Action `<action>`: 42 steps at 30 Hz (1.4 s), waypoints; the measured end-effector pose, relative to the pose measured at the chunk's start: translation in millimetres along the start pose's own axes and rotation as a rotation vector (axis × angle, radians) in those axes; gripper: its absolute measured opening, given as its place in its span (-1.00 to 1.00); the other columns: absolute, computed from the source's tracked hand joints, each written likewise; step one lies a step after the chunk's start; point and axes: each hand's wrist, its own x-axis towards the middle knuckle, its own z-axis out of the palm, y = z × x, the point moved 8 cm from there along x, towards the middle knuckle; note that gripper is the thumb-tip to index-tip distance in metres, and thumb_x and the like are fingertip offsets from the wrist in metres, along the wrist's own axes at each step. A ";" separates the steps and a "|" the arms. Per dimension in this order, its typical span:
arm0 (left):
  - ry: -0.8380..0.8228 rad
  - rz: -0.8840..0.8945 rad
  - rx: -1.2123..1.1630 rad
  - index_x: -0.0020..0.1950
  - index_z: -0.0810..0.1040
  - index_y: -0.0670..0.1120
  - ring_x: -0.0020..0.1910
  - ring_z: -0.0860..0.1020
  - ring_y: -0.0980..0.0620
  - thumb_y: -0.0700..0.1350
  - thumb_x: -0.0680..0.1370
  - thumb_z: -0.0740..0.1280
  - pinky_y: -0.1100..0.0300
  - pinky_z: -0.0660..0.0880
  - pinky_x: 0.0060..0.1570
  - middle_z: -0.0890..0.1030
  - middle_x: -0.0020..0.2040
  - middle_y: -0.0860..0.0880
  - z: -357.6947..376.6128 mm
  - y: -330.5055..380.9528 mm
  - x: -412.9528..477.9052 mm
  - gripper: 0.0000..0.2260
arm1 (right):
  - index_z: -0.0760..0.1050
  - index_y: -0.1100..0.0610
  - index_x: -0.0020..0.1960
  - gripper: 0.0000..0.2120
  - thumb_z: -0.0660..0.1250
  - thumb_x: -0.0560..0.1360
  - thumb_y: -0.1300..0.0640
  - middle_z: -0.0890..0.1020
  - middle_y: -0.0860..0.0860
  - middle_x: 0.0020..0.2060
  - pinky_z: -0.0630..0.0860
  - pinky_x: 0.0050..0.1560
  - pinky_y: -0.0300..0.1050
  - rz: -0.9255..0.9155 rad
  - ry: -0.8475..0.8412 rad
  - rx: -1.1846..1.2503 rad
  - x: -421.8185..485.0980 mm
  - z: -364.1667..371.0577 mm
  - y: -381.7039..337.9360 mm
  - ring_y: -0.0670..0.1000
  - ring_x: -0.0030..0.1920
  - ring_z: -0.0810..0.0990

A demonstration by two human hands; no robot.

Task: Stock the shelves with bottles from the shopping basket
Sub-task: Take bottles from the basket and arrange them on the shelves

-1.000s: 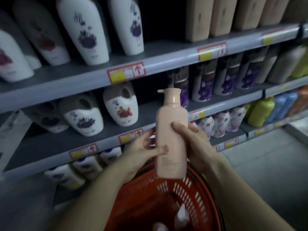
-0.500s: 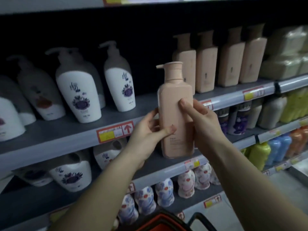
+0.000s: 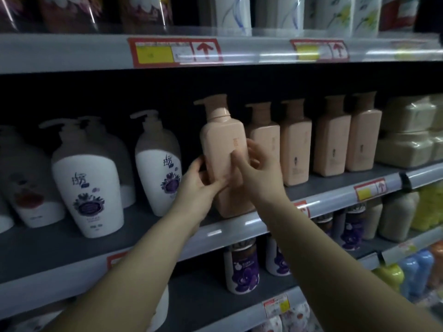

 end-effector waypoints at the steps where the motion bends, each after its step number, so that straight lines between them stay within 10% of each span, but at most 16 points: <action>1: 0.017 0.007 0.025 0.40 0.34 -0.08 0.10 0.60 0.00 -0.25 0.43 0.44 0.07 0.53 0.15 0.63 0.12 -0.09 0.6 -3.3 7.2 -0.42 | 0.47 0.05 0.23 -0.74 0.28 0.54 0.13 0.60 -0.05 0.00 0.55 0.12 -0.10 0.005 -0.008 -0.002 6.5 1.7 6.3 -0.08 0.05 0.56; 8: 0.053 0.033 0.152 0.45 0.26 -0.12 0.20 0.56 -0.08 -0.17 0.44 0.45 -0.07 0.47 0.27 0.56 0.25 -0.17 7.2 -34.0 40.4 -0.37 | 0.30 0.13 0.44 -0.36 0.26 0.39 0.01 0.53 0.13 0.30 0.41 0.34 0.15 -0.024 -0.008 -0.210 34.3 11.1 40.3 0.10 0.34 0.47; 21: 0.075 0.096 0.458 0.50 0.22 -0.12 0.34 0.48 -0.13 0.03 0.31 0.39 -0.08 0.43 0.31 0.48 0.37 -0.18 -3.0 -31.9 46.1 -0.20 | 0.26 0.20 0.46 -0.41 0.30 0.47 0.11 0.47 0.14 0.36 0.37 0.39 0.07 -0.043 -0.001 -0.370 24.4 20.7 48.8 0.10 0.37 0.43; 25: 0.094 0.113 0.344 0.52 0.19 -0.12 0.40 0.39 -0.15 -0.28 0.47 0.31 -0.07 0.37 0.37 0.35 0.47 -0.17 -0.8 -22.5 3.8 -0.36 | 0.14 0.14 0.52 -0.41 0.26 0.55 0.17 0.36 0.06 0.45 0.24 0.25 -0.39 -0.066 -0.021 -0.266 -23.1 23.5 39.7 -0.03 0.42 0.34; 32: 0.168 0.237 0.569 0.36 0.44 -0.03 0.27 0.48 0.04 -0.31 0.45 0.31 0.23 0.42 0.26 0.51 0.29 -0.04 -32.6 -47.1 -144.9 -0.52 | 0.29 0.05 0.45 -0.54 0.25 0.57 0.15 0.45 -0.28 0.14 0.36 0.20 -0.43 -0.033 -0.151 -0.347 -149.5 6.0 78.7 -0.45 0.07 0.42; 36: 0.092 0.148 0.761 0.30 0.51 -0.02 0.19 0.52 0.02 -0.27 0.47 0.30 0.17 0.44 0.17 0.55 0.22 -0.03 -55.9 -109.2 -211.0 -0.60 | 0.35 0.02 0.42 -0.56 0.28 0.55 0.09 0.46 -0.07 0.35 0.43 0.30 -0.20 0.078 -0.280 -0.478 -211.0 5.5 129.1 -0.15 0.35 0.39; 42: -0.153 -0.203 0.828 0.20 0.57 -0.05 0.13 0.58 -0.06 -0.13 0.44 0.41 0.10 0.49 0.10 0.61 0.14 -0.07 -53.9 -229.1 -304.1 -0.67 | 0.41 0.07 0.37 -0.58 0.31 0.52 0.10 0.52 0.02 0.29 0.46 0.27 -0.04 0.288 -0.339 -0.517 -281.8 15.5 205.7 -0.02 0.24 0.50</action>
